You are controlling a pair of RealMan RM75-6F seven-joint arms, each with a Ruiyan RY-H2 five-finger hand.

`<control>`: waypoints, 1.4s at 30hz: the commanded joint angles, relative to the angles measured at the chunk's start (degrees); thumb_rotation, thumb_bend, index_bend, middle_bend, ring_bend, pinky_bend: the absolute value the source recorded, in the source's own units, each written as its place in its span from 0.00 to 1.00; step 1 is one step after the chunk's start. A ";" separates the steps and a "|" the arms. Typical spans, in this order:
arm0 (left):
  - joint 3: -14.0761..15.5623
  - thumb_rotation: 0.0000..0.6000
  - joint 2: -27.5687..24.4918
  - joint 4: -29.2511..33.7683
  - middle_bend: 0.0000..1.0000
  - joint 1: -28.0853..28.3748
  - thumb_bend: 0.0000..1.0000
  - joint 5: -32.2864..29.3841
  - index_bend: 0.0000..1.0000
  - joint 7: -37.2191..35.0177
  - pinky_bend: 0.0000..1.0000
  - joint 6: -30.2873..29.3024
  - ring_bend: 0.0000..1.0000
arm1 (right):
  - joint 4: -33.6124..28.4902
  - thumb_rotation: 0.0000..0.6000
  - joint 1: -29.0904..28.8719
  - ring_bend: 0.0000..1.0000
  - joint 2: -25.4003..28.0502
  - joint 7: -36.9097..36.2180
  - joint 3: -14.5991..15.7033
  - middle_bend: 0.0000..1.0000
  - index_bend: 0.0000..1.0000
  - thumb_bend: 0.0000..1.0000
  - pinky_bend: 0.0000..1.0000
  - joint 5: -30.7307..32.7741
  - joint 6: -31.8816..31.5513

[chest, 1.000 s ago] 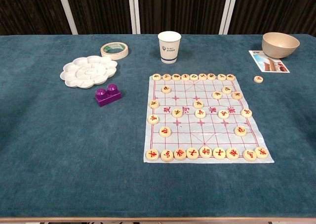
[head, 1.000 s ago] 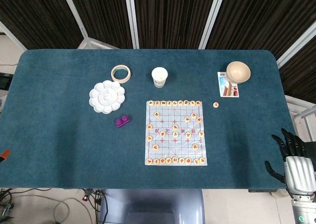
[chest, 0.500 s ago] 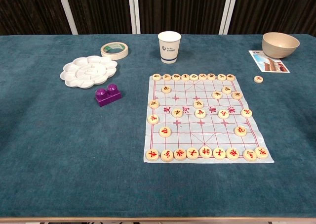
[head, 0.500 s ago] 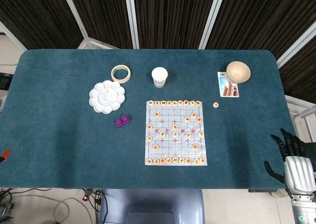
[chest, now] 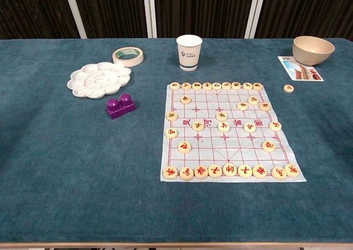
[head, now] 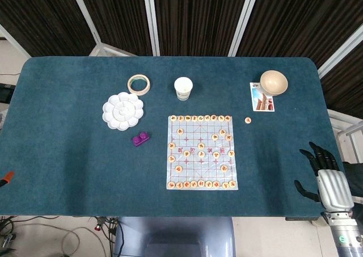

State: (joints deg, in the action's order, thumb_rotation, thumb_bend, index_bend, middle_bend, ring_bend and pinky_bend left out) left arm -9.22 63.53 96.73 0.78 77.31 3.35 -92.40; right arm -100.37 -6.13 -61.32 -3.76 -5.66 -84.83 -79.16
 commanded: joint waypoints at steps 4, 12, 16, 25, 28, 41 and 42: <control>-0.05 1.00 0.43 0.31 0.00 -0.05 0.00 -0.07 0.12 0.91 0.00 -0.39 0.00 | -6.42 1.00 -9.79 0.00 5.08 5.04 -4.61 0.00 0.15 0.38 0.09 9.84 14.67; -0.07 1.00 0.40 0.62 0.00 -0.32 0.00 0.20 0.12 1.02 0.00 -1.03 0.00 | -5.92 1.00 -22.33 0.00 1.65 19.91 -7.34 0.00 0.16 0.38 0.09 26.59 26.77; -0.10 1.00 0.40 0.53 0.00 -0.31 0.00 0.29 0.12 0.95 0.00 -1.06 0.00 | -5.28 1.00 -27.58 0.00 -3.38 28.22 -7.60 0.00 0.22 0.38 0.09 34.87 26.14; -0.37 1.00 0.31 0.15 0.00 -0.12 0.00 -0.67 0.12 0.42 0.00 -0.15 0.00 | -2.48 1.00 -34.38 0.00 -13.03 35.96 -7.26 0.00 0.31 0.38 0.09 46.09 21.90; -0.38 1.00 0.30 0.09 0.00 -0.03 0.00 -0.91 0.12 0.43 0.00 0.17 0.00 | -1.54 1.00 -35.37 0.00 -15.35 37.84 -6.38 0.00 0.31 0.38 0.09 47.40 20.12; -0.41 1.00 0.28 0.27 0.00 0.02 0.00 -1.32 0.12 0.69 0.00 0.45 0.00 | 4.43 1.00 -35.83 0.00 -22.07 37.20 -4.50 0.00 0.37 0.38 0.09 47.02 16.84; -0.43 1.00 0.29 0.33 0.00 0.02 0.00 -1.47 0.12 0.80 0.00 0.53 0.00 | 4.97 1.00 -35.84 0.00 -22.38 37.23 -4.36 0.00 0.38 0.38 0.09 46.90 16.79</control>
State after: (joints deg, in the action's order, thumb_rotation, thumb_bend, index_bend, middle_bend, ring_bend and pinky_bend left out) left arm -9.64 63.81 97.03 0.80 75.89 4.10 -91.91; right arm -96.03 -42.03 -83.17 33.59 -10.32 -37.55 -62.10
